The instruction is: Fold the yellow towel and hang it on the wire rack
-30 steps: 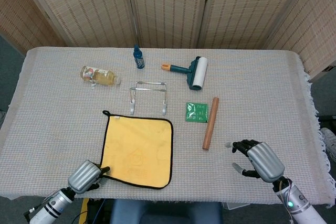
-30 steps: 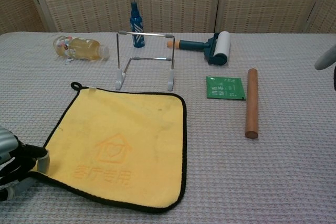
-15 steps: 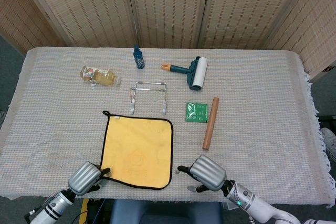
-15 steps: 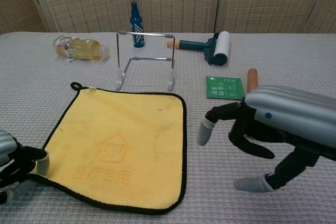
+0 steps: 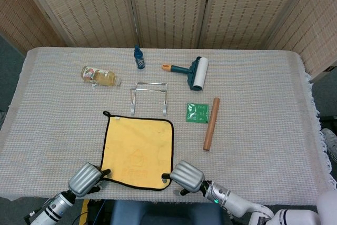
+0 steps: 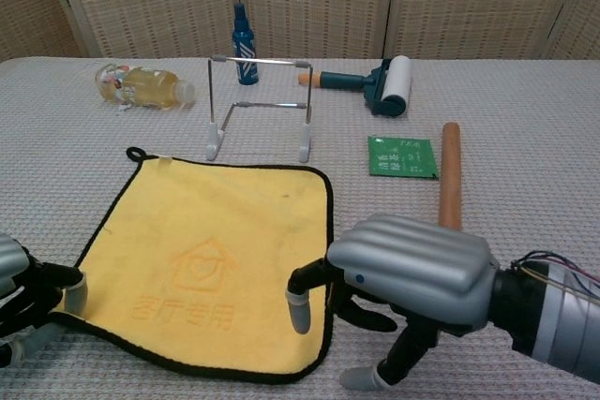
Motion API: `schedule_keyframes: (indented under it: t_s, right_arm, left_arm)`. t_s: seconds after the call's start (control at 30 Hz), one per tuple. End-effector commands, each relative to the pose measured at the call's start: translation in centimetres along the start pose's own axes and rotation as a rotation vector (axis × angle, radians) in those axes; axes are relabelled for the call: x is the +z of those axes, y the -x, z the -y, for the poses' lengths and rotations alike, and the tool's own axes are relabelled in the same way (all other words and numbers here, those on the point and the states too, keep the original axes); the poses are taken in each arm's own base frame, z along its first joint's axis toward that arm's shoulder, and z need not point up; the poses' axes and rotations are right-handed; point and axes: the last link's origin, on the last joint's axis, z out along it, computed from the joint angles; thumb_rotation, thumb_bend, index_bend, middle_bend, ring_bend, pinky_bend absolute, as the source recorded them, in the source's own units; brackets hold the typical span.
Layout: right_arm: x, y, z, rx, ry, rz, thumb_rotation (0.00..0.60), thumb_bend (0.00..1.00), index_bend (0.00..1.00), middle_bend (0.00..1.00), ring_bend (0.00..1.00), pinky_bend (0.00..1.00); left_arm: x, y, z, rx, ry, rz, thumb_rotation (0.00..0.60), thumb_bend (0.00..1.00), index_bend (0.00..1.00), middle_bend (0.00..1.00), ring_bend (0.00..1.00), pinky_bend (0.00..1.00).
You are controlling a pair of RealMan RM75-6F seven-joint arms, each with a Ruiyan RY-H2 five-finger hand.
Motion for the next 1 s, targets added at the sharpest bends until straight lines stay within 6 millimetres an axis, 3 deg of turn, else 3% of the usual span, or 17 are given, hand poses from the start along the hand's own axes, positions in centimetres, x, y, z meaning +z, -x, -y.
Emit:
schedule_keyframes:
  t_s: [0.03, 0.67, 1.0]
  right_arm:
    - [0.7, 0.5, 0.0, -0.011, -0.002, 0.015, 0.600, 0.21, 0.44, 0.89, 0.97, 1.00]
    - [3.3, 2.3, 0.1, -0.035, 0.002, 0.035, 0.600, 0.35, 0.51, 0.89, 0.97, 1.00]
    - [3.8, 1.0, 0.0, -0.002, 0.023, -0.036, 0.600, 0.42, 0.57, 0.90, 0.97, 1.00]
  left_arm:
    - [-0.1, 0.0, 0.0, 0.000, -0.001, 0.000, 0.600, 0.51, 0.54, 0.87, 0.78, 0.89]
    - [-0.6, -0.1, 0.2, -0.037, -0.015, -0.007, 0.600, 0.51, 0.54, 0.87, 0.78, 0.89]
    - [-0.5, -1.5, 0.7, -0.119, -0.018, -0.029, 0.600, 0.51, 0.54, 0.87, 0.78, 0.89]
